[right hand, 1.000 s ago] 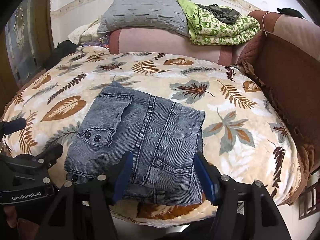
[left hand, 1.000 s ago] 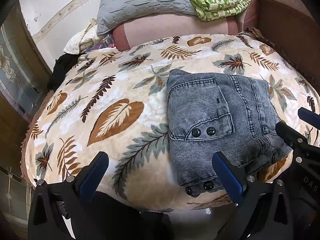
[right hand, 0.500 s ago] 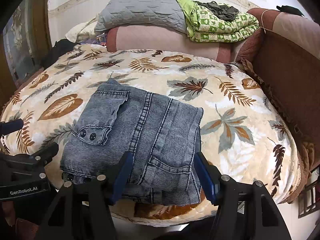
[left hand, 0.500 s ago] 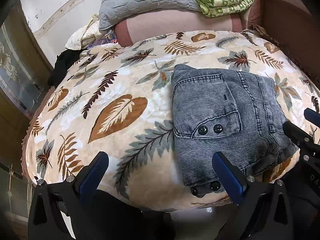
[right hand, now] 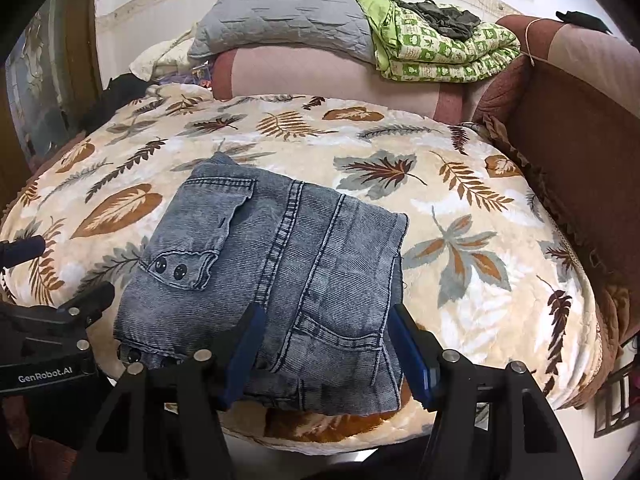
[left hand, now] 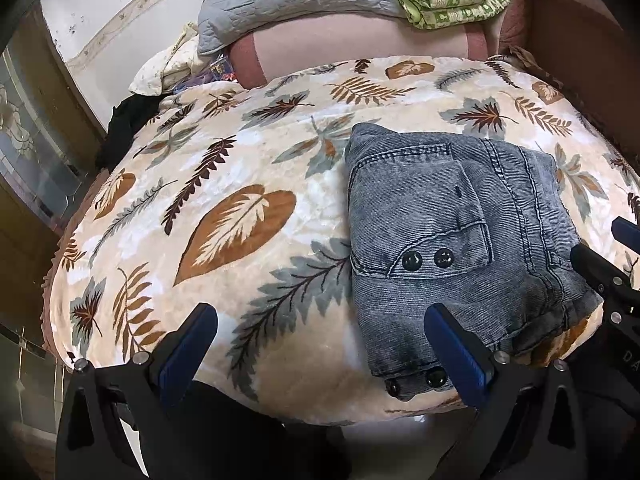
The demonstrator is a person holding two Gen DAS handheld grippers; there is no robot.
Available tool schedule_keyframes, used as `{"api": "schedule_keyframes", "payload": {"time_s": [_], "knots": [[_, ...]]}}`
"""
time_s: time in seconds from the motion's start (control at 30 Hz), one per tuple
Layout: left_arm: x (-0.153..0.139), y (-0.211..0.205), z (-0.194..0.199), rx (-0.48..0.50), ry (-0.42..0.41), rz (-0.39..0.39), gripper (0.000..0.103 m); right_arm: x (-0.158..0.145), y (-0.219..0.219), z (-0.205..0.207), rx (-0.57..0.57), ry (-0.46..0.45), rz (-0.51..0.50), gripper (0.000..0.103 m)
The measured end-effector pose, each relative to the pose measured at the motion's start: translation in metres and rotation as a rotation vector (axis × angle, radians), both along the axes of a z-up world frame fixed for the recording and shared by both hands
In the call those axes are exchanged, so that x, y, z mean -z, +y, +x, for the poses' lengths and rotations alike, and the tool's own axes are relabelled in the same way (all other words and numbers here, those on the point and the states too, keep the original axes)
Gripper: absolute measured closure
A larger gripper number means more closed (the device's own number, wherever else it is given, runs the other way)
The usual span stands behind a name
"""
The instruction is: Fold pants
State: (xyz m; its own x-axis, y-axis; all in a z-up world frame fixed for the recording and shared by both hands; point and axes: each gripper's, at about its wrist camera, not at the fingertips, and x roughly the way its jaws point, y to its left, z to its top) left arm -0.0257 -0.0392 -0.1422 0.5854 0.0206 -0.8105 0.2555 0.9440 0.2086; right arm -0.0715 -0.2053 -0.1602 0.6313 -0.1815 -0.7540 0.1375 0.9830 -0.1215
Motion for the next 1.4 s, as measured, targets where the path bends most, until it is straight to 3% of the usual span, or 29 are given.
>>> {"api": "schedule_keyframes", "payload": {"time_s": [1.4], "knots": [[0.0,0.001,0.002,-0.002,-0.001,0.006,0.0,-0.001,0.002,0.002,0.006,0.009,-0.021,0.036]]}}
